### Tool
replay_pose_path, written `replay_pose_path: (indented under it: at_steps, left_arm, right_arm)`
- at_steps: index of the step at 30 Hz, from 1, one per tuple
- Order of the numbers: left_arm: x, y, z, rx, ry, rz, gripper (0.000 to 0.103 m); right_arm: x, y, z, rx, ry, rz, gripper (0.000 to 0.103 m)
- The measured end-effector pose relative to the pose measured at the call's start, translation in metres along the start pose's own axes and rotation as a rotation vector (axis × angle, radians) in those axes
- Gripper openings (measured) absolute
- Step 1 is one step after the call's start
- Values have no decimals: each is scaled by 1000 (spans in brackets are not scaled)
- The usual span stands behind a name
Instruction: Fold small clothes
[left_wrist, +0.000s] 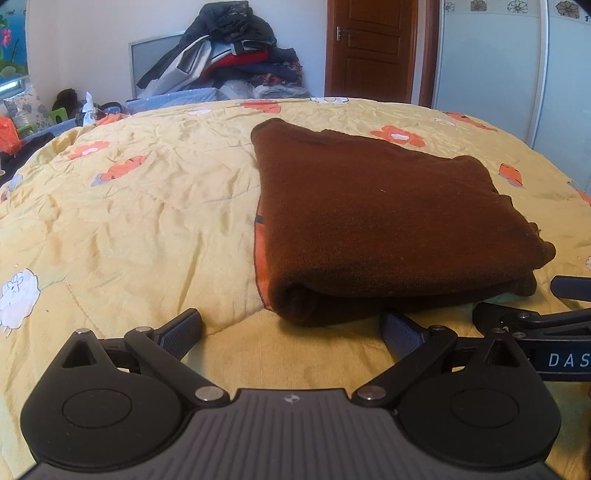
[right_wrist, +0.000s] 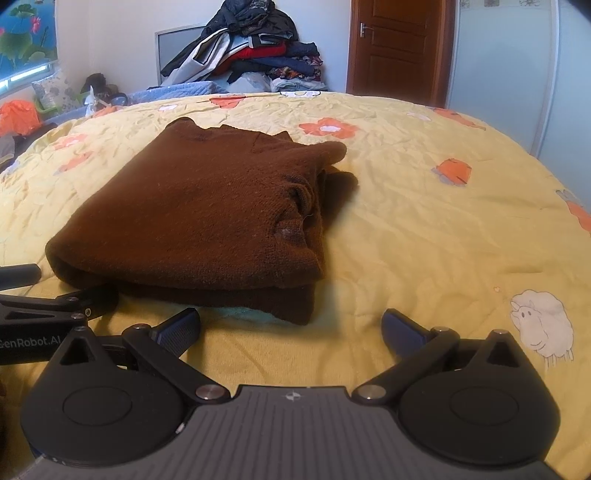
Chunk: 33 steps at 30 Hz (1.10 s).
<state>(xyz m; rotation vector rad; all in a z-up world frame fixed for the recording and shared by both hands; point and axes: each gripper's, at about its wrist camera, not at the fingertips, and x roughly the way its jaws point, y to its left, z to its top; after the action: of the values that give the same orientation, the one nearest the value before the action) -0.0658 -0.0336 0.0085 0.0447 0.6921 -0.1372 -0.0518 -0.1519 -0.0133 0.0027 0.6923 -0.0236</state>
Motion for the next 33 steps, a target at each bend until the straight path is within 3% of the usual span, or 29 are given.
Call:
replay_pose_path:
  at_steps: [10, 12, 18, 23, 27, 33]
  left_arm:
    - [0, 1, 3, 23, 27, -15, 103]
    - [-1, 2, 6, 28, 78, -19, 103]
    - [3, 1, 29, 88, 355, -68, 103]
    - [8, 3, 33, 123, 412, -93, 103]
    - [8, 4, 28, 94, 341, -79, 103]
    - [-9, 1, -2, 47, 88, -42, 103]
  right_arm:
    - [0, 2, 0, 6, -6, -10, 103]
    - [0, 1, 0, 6, -6, -10, 103]
    - [-1, 1, -1, 4, -8, -9, 103]
    - [-2, 1, -2, 5, -8, -10, 103]
    - [-2, 1, -2, 5, -8, -10, 103]
    - [-4, 0, -3, 2, -7, -4, 103]
